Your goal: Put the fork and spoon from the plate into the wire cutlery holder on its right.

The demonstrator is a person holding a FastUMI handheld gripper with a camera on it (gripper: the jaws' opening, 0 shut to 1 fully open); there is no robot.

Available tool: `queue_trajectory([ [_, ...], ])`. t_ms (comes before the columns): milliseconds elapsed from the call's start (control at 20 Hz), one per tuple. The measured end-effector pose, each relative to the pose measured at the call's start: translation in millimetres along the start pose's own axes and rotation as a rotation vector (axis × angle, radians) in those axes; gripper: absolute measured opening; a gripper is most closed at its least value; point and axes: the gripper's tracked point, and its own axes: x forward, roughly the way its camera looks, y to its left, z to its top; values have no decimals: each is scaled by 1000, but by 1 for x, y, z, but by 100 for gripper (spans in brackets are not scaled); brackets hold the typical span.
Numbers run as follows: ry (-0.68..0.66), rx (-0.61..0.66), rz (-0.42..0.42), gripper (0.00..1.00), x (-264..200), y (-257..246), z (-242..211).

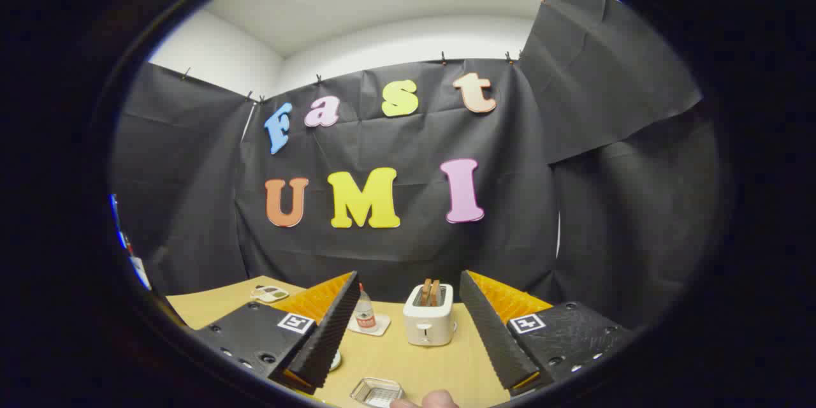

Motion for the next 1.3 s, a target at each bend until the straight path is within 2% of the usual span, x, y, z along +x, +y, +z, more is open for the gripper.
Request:
queue_trajectory([
  [850, 9, 11, -45, 95, 4, -12, 5],
  [1300, 46, 10, 4, 95, 17, 16, -21],
])
